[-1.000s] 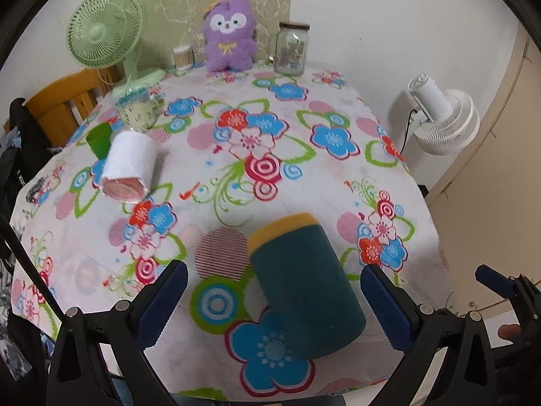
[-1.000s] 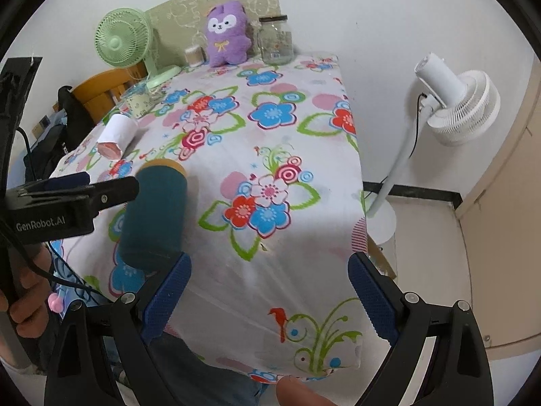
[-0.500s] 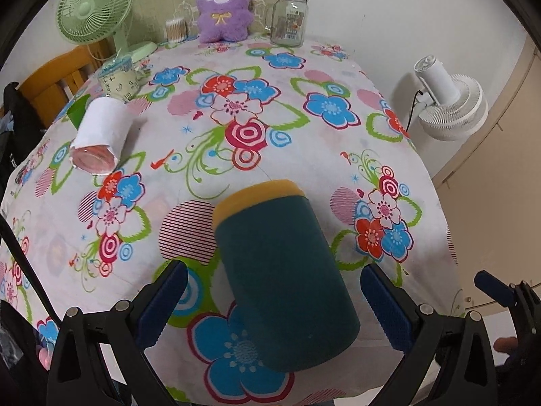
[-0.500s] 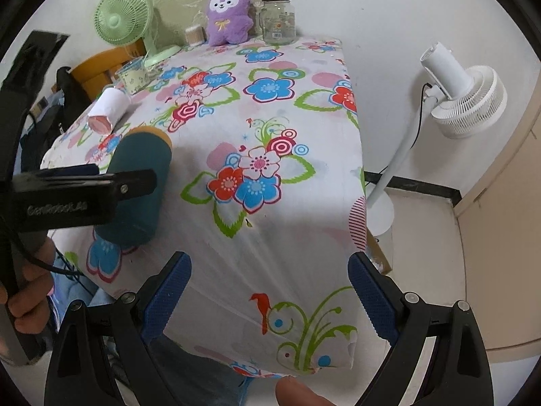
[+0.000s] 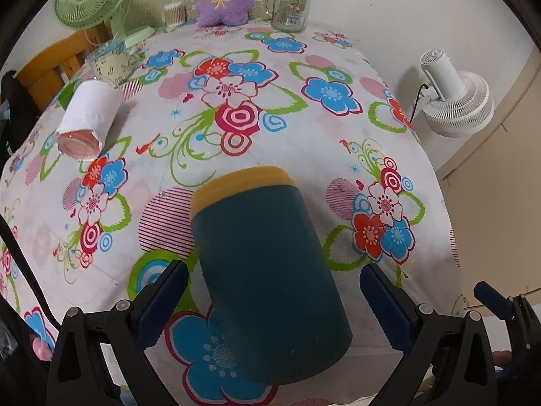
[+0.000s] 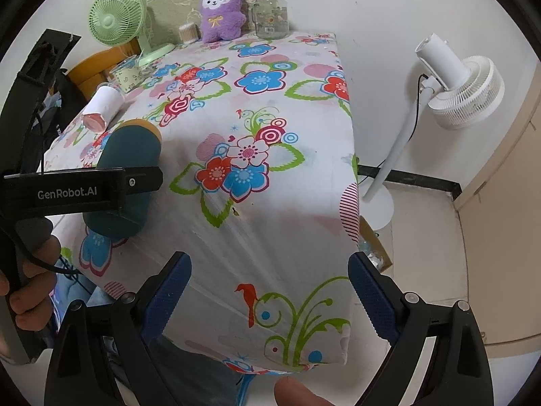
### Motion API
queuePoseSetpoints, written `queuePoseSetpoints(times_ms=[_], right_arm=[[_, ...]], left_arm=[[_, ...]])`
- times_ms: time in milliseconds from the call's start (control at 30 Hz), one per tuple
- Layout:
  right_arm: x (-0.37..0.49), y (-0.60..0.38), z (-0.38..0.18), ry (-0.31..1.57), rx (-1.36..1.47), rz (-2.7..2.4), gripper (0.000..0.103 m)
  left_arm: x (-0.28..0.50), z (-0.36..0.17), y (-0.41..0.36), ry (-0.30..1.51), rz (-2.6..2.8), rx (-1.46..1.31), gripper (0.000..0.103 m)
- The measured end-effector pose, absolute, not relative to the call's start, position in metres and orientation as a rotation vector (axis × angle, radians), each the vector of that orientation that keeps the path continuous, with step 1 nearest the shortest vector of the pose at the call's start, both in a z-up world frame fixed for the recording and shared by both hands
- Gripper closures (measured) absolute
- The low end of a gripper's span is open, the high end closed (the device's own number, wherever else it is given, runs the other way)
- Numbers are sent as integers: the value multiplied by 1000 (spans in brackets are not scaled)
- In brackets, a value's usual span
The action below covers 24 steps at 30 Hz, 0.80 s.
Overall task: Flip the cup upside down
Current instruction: 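Bring the left gripper to the teal cup's base and close on it, then rotate the teal cup with the left gripper so its rim faces down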
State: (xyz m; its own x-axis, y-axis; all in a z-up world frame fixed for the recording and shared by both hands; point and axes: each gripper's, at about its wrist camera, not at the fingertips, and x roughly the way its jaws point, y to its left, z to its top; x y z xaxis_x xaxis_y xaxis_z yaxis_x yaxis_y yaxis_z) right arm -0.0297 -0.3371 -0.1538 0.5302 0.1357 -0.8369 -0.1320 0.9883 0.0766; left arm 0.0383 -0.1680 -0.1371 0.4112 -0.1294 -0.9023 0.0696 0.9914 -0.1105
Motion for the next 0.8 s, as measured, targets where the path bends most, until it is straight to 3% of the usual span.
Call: queuePoseSetpoints(times_ms=[233,800], right_arm=[[-28,-337,-155,1002,12,168,8],[-21,-332,-154,1000,22,172,8]], left_arm=[[40,-144,-165,1171,-134,-89,24],[39,-137,-153,1167,-162,-103,27]])
